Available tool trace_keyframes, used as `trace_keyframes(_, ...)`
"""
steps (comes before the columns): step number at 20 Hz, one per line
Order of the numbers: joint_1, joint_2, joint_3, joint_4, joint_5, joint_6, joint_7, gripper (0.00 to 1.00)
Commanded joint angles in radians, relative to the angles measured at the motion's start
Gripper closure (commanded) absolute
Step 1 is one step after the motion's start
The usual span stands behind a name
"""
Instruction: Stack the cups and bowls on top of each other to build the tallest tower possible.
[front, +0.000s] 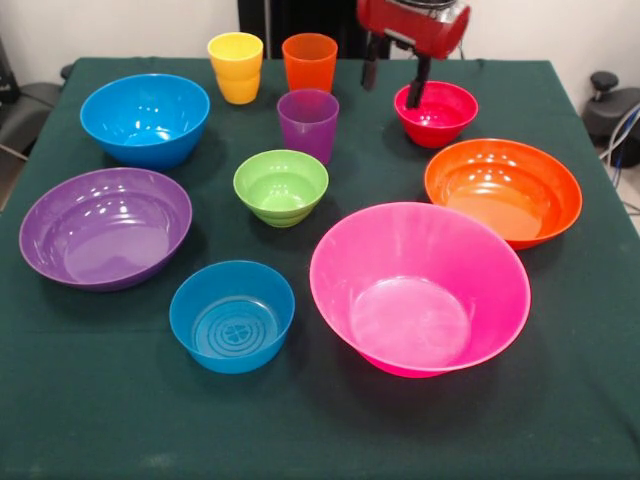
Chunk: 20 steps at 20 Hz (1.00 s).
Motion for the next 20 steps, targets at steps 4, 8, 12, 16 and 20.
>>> trace_keyframes(4, -0.076, 0.015, 0.053, 0.031, -0.034, -0.032, 0.032, 0.00)
trace_keyframes(8, -0.149, 0.012, 0.136, 0.013, -0.090, -0.004, -0.087, 0.00)
trace_keyframes(12, -0.163, 0.010, 0.152, 0.045, -0.092, -0.045, -0.024, 0.00)
trace_keyframes(16, -0.090, 0.021, 0.062, 0.044, -0.036, -0.051, 0.167, 0.00)
trace_keyframes(20, 0.055, 0.033, -0.084, 0.032, 0.074, 0.027, 0.413, 0.00)
